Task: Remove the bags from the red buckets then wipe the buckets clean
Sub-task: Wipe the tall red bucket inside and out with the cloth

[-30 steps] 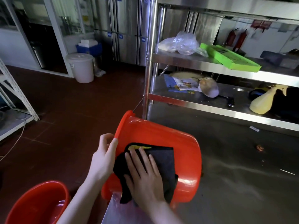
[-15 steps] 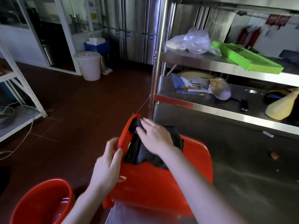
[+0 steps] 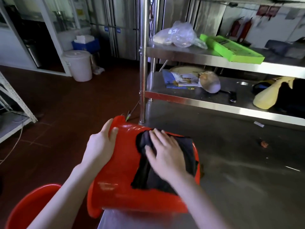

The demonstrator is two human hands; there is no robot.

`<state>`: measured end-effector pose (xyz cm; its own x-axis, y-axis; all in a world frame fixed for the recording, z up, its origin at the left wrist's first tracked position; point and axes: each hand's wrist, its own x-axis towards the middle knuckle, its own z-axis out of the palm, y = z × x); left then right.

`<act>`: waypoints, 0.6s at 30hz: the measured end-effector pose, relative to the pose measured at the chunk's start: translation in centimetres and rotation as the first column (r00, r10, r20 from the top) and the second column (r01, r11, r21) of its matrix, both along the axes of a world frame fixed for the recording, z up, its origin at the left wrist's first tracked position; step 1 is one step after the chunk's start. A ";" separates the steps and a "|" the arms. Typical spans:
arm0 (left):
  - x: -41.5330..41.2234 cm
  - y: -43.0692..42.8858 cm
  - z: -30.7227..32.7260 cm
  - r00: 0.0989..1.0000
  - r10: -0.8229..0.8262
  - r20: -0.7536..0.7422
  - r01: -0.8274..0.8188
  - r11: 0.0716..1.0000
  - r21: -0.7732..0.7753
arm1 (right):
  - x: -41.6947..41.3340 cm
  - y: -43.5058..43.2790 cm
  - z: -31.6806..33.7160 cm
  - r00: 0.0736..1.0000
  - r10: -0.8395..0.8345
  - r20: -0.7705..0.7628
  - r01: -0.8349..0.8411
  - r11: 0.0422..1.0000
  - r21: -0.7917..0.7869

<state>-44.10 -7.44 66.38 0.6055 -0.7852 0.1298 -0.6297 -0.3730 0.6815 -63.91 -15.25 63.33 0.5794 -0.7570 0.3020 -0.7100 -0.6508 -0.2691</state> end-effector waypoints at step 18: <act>-2.9 5.6 -1.9 0.995 -0.005 -0.104 -0.016 0.979 -0.204 | -7.4 -2.5 -0.5 0.997 -0.077 0.010 0.072 0.971 0.226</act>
<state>-47.04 -1.85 64.49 0.6283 -0.7451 0.2235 -0.5498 -0.2221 0.8052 -71.35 -17.74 62.81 0.5147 -0.8476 0.1287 -0.7475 -0.5172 -0.4168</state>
